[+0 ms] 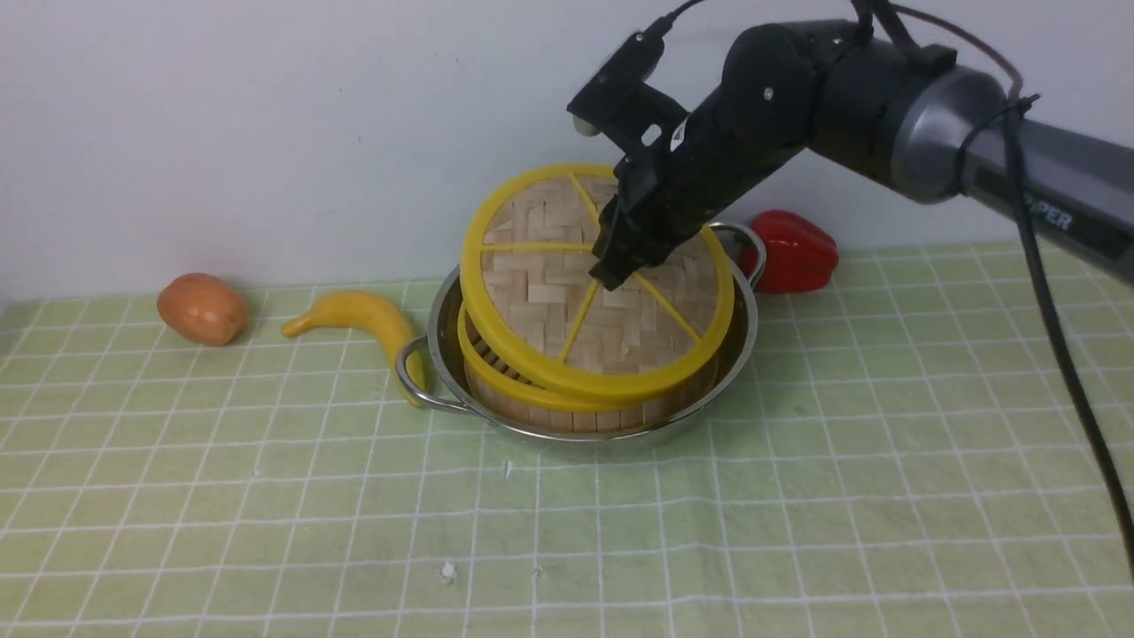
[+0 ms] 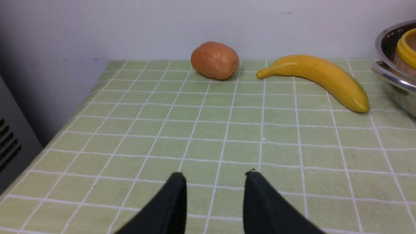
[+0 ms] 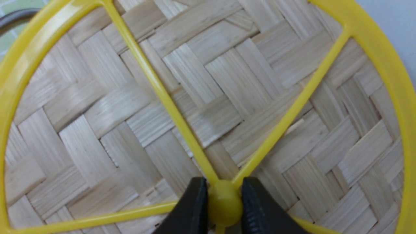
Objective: Place the steamer in the pot on the green tablecloth, and put the lid on the steamer.
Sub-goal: 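Place the bamboo steamer lid onto the steamer basket in the pot with the right gripper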
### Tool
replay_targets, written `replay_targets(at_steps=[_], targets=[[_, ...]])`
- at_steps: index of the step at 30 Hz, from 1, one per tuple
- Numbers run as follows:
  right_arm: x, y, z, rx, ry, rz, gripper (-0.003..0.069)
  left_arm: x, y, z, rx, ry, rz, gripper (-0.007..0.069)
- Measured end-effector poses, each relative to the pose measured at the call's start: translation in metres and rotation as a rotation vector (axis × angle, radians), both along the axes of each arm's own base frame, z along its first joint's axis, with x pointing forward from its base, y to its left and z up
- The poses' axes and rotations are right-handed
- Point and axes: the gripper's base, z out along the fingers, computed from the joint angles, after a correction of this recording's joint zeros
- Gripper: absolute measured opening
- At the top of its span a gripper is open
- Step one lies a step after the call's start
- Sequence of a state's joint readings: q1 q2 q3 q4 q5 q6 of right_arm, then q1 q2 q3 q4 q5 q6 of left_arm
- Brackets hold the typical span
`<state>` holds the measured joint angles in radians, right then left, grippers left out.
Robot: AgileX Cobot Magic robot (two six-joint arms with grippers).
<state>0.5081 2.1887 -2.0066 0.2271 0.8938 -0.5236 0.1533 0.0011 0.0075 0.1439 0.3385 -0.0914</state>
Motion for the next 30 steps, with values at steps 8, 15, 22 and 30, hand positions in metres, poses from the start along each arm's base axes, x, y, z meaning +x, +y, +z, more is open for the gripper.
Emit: replay_targets(at_steps=[8, 15, 22, 30], targets=[[-0.002, 0.005, 0.001, 0.004, -0.019, 0.02, 0.0144, 0.0, 0.0, 0.0, 0.0, 0.0, 0.0, 0.0243], [-0.002, 0.005, 0.001, 0.0, -0.025, 0.027, 0.0144, 0.0, 0.0, 0.0, 0.0, 0.0, 0.0, 0.0243], [0.0, 0.005, 0.001, -0.001, -0.036, 0.026, 0.0144, 0.0, 0.0, 0.0, 0.0, 0.0, 0.0, 0.0243], [0.006, 0.009, -0.02, -0.009, -0.024, 0.019, 0.0144, 0.0, 0.0, 0.0, 0.0, 0.0, 0.0, 0.0243]])
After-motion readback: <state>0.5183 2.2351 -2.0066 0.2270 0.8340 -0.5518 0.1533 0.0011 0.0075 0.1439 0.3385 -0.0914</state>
